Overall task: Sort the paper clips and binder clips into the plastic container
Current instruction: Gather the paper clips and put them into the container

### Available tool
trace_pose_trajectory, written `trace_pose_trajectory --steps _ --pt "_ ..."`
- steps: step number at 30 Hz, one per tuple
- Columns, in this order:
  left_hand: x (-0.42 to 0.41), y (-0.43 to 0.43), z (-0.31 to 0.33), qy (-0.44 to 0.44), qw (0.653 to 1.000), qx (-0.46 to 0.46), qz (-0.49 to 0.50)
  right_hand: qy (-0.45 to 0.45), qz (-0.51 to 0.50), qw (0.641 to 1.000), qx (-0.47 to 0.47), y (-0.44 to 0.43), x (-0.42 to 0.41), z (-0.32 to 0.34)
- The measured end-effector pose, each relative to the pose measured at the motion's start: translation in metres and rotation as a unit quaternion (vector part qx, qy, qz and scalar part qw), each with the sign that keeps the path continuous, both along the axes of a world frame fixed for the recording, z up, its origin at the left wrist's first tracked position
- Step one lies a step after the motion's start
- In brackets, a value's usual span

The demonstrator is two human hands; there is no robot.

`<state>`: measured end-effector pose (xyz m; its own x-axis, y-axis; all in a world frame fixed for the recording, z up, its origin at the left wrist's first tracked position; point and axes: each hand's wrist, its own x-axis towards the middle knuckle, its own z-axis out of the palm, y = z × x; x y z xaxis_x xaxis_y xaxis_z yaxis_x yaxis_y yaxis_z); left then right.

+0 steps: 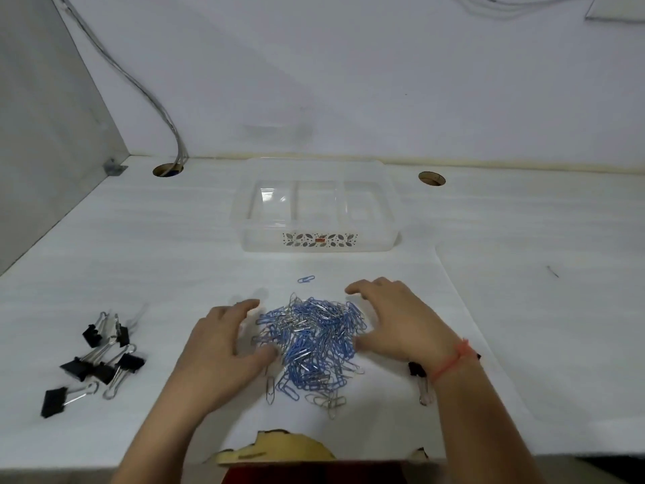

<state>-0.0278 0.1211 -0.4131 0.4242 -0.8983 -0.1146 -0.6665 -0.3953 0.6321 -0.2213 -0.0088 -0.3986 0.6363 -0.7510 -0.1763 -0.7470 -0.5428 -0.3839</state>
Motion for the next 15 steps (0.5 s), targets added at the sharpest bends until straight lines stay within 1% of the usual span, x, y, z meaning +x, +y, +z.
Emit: trace_pose_trajectory --steps 1,2,3,4,5,7,10,12,15 --pt "-0.002 0.002 0.003 -0.004 0.998 0.062 -0.020 0.055 0.000 0.998 0.024 0.002 -0.001 0.002" --pt "-0.006 0.001 0.005 -0.025 0.993 0.106 -0.040 0.081 0.000 0.996 0.041 0.004 0.002 0.003" --pt "-0.011 -0.003 0.006 -0.054 0.989 0.127 -0.053 0.083 0.001 0.995 0.053 0.007 0.007 0.003" --pt "-0.015 -0.009 0.004 -0.082 0.987 0.128 -0.060 0.071 0.003 0.996 0.063 0.008 0.014 0.002" --pt "-0.019 -0.016 0.003 -0.101 0.986 0.120 -0.063 0.058 0.007 0.996 0.072 0.009 0.021 0.001" --pt "-0.028 -0.030 0.002 -0.102 0.987 0.107 -0.060 0.052 0.016 0.996 0.078 0.012 0.036 0.001" --pt "-0.039 -0.043 0.004 -0.099 0.990 0.089 -0.038 0.016 -0.006 0.999 0.033 0.020 0.048 -0.002" --pt "-0.042 -0.044 0.004 -0.093 0.995 0.045 -0.013 -0.029 -0.027 0.999 -0.003 0.025 0.049 -0.004" --pt "-0.044 -0.043 0.006 -0.057 0.998 -0.019 0.017 -0.088 -0.056 0.994 -0.011 0.028 0.043 -0.001"
